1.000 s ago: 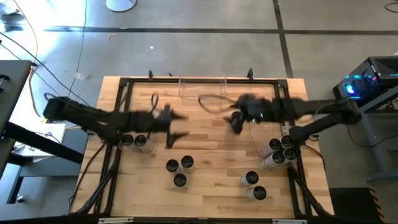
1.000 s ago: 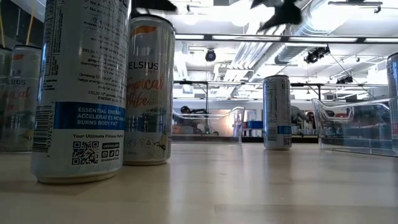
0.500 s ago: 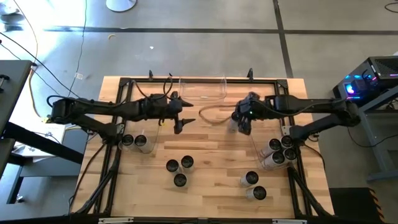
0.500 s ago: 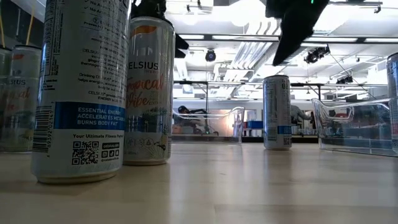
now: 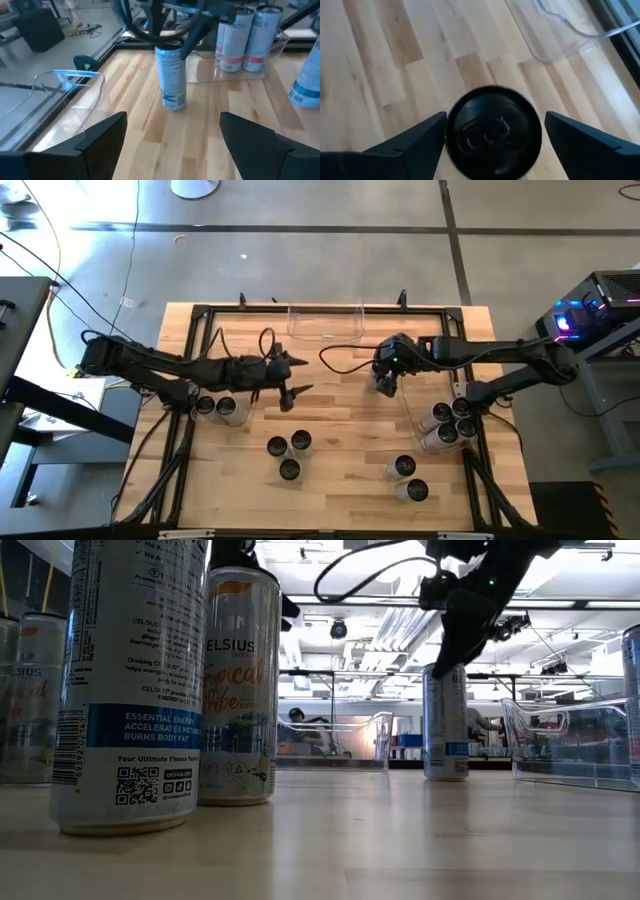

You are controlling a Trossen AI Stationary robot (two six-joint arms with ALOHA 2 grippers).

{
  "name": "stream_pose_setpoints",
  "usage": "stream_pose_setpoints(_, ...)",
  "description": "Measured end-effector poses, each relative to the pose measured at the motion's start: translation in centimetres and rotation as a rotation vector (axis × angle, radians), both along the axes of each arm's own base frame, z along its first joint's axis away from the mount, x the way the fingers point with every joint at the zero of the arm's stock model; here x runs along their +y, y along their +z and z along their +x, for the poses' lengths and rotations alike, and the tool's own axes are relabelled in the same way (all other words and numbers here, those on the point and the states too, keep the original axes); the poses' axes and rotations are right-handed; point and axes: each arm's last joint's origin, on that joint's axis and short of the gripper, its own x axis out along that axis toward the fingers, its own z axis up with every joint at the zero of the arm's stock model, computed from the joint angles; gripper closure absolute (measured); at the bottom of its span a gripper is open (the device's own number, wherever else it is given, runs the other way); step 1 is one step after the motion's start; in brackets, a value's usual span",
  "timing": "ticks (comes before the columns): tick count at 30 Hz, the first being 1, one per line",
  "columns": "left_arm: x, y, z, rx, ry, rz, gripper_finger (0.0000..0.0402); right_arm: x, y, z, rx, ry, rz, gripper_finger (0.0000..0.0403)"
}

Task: Sort soda cans
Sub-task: Put the white-blue soda can into the middle transparent bin

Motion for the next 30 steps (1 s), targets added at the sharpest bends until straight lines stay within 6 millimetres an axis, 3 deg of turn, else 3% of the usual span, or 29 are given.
stream_pose_setpoints(6, -1.3, -0.1, -0.2, -0.027, 0.039, 0.010, 0.0087, 0.0, -0.7, 0.5, 0.025, 0.011, 0.019, 0.0105)
stream_pose_setpoints(10, -0.2, 0.0, -0.1, -0.006, 0.084, -0.043, 0.0087, 0.0, -0.9, 0.8, 0.021, 0.011, 0.017, 0.0163)
stream_pose_setpoints(12, 0.7, 0.1, 0.0, 0.033, 0.104, -0.069, 0.0087, 0.0, -0.6, 1.0, 0.010, 0.018, 0.026, 0.0166)
stream_pose_setpoints(18, 1.8, -0.5, 0.8, 0.067, 0.048, 0.064, 0.0087, 0.8, 2.8, 2.4, -0.136, 0.078, 0.088, 0.0166)
stream_pose_setpoints(22, 1.8, -1.4, 2.5, 0.016, -0.052, 0.092, 0.0087, 1.6, 3.0, 3.9, -0.170, 0.125, 0.058, 0.0166)
stream_pose_setpoints(30, 4.3, -2.7, 3.8, -0.028, 0.061, 0.084, 0.0087, 0.7, 7.2, 7.6, -0.268, 0.023, -0.090, 0.0166)
